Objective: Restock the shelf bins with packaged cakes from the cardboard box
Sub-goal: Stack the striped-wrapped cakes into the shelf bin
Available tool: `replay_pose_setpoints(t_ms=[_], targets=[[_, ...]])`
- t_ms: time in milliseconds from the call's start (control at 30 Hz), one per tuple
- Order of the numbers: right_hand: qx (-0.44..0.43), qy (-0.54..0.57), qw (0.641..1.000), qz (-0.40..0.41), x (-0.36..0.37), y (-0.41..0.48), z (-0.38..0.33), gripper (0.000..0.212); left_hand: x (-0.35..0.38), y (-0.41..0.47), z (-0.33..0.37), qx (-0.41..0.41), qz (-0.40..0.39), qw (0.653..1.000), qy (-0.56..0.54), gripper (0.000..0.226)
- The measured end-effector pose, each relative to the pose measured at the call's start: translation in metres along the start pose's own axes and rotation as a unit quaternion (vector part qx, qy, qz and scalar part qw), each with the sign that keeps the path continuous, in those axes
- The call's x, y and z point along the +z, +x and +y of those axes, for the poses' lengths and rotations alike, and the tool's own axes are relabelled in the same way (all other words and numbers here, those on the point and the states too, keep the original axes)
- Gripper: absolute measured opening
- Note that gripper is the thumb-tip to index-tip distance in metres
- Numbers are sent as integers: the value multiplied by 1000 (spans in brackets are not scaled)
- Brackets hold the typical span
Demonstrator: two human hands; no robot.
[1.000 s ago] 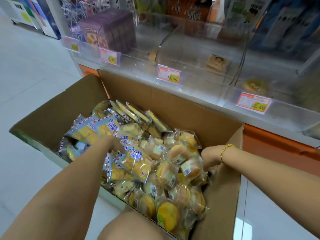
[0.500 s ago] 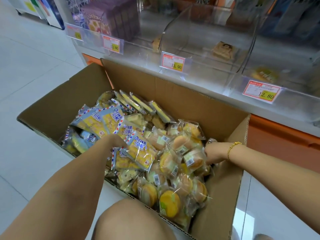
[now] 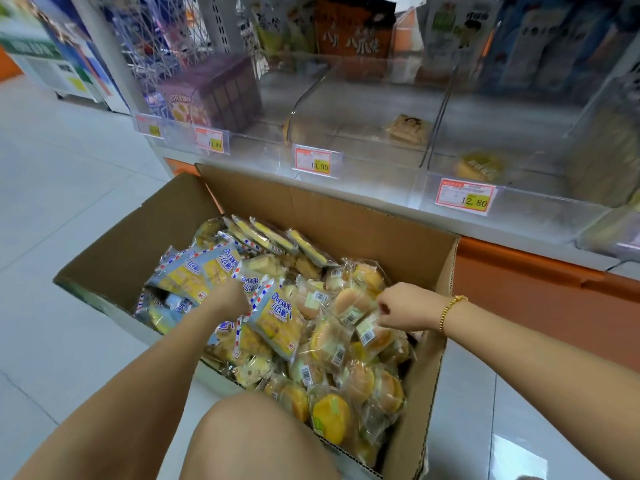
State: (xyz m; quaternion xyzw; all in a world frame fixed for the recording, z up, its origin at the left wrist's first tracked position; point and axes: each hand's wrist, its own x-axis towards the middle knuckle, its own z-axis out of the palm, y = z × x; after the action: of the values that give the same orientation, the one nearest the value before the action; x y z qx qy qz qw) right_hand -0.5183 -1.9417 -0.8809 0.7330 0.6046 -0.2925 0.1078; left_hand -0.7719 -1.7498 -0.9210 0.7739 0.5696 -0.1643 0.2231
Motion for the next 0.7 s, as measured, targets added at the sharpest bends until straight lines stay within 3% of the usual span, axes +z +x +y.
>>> replay_pose_setpoints(t_ms=[133,200,267,367,433,500,567,700], targets=[[-11,142,988,61,-3,-17,-2,30,-34,-25,32,74,52,996,26,34],[3,310,949,59,0,-26,-3,26,-57,-38,44,97,80,992,5,33],[30,502,864,32,2,-37,-9,42,-78,-51,55,107,87,988,-65,26],[69,692,718,-5,4,-46,-16,73,-92,-70,72,126,61,961,-236,17],[92,796,598,-15,5,-41,-19,68,-89,-81,85,126,24,939,-319,16],[106,859,501,-11,4,-37,-20,47,-79,-84,94,125,-3,927,-353,12],[134,874,468,7,8,-35,-17,18,-69,-81,99,123,-23,924,-361,8],[191,842,504,17,21,-29,-12,15,-45,-69,102,104,-95,922,-360,30]])
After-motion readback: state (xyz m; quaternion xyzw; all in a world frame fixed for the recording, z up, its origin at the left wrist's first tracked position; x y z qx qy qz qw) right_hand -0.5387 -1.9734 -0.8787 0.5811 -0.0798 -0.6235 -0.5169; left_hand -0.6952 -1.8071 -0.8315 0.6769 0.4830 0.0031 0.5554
